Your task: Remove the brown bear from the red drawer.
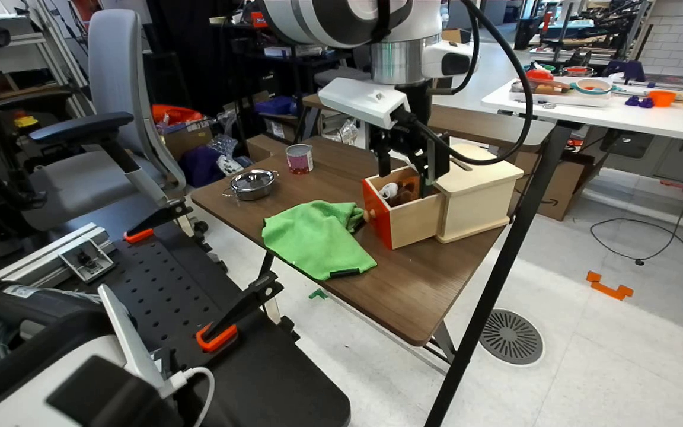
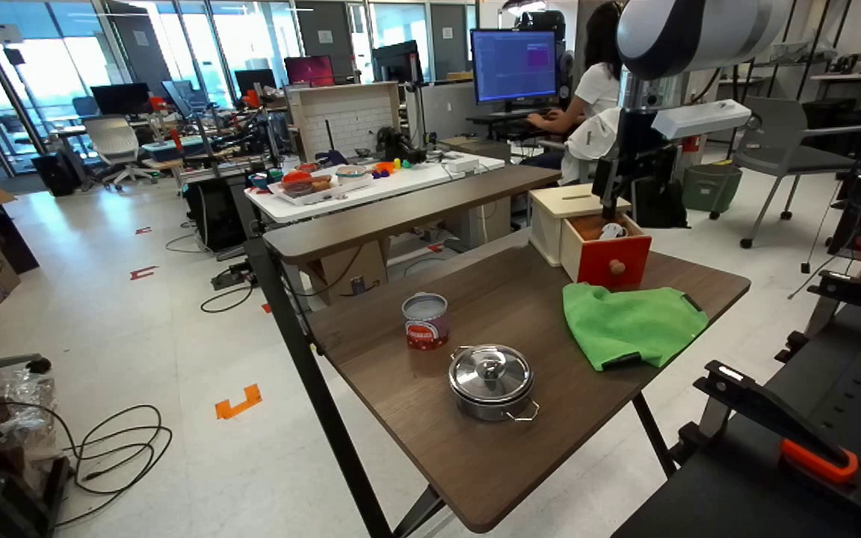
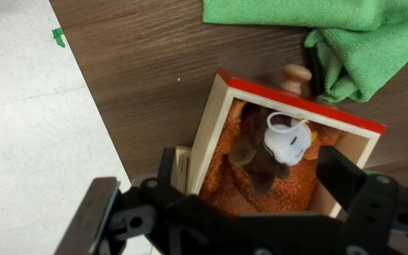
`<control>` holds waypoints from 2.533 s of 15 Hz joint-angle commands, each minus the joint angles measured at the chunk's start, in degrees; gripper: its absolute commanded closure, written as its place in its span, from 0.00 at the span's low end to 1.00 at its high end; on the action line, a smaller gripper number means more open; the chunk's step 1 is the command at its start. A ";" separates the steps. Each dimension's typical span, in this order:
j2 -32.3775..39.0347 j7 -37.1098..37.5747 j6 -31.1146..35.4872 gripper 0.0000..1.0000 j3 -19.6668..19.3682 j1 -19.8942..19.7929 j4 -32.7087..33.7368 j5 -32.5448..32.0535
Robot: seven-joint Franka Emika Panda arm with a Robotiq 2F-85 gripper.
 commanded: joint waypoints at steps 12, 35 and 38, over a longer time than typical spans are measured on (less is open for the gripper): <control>3.09 2.83 -0.13 0.63 1.37 0.99 3.84 -1.39; -6.58 -1.38 -3.53 0.99 1.69 -1.03 -2.83 -2.10; -10.57 -2.75 -5.58 0.99 0.88 -1.76 -5.44 -2.82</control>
